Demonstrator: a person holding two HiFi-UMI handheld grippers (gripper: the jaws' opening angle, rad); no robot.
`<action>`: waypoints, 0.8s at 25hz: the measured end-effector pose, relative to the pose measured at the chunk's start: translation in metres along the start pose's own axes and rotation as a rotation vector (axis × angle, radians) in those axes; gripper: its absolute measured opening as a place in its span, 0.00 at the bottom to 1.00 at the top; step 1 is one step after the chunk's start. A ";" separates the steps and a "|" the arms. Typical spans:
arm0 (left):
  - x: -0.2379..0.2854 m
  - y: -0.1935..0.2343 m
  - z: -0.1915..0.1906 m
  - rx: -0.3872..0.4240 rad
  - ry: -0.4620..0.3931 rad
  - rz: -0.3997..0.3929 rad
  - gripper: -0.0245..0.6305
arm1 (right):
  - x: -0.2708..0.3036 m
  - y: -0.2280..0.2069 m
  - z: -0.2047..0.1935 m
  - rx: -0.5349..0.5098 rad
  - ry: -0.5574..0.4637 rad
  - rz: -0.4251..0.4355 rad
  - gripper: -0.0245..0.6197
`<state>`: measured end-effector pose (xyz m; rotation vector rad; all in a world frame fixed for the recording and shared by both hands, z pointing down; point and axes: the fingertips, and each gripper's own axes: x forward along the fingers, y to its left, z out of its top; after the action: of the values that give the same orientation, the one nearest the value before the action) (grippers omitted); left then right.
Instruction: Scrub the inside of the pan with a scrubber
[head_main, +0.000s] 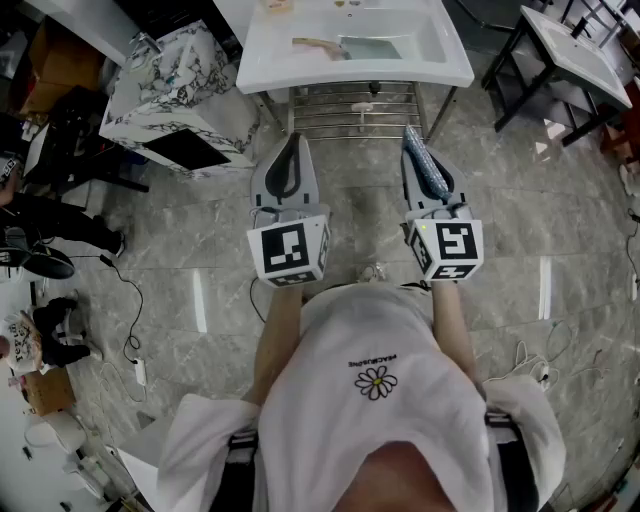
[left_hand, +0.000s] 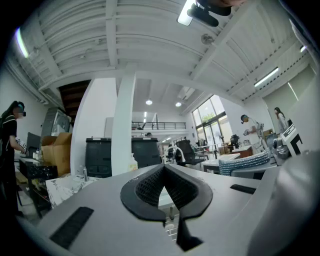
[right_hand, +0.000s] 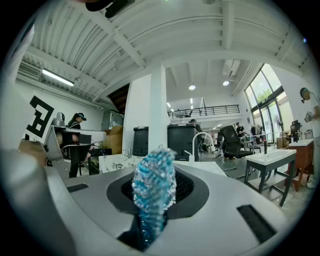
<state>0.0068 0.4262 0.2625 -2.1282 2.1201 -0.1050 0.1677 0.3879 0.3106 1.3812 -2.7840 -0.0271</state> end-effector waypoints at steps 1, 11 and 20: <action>0.000 0.000 0.004 0.002 -0.013 -0.001 0.06 | -0.001 0.000 0.002 -0.008 -0.005 0.000 0.14; -0.001 -0.002 0.018 0.018 -0.046 0.003 0.06 | -0.010 -0.006 0.011 0.041 -0.054 0.006 0.14; 0.001 -0.004 0.008 0.003 -0.017 -0.007 0.06 | -0.011 0.005 0.005 0.050 -0.057 0.053 0.14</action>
<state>0.0114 0.4257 0.2552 -2.1272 2.1026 -0.0901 0.1697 0.3995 0.3058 1.3372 -2.8859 0.0045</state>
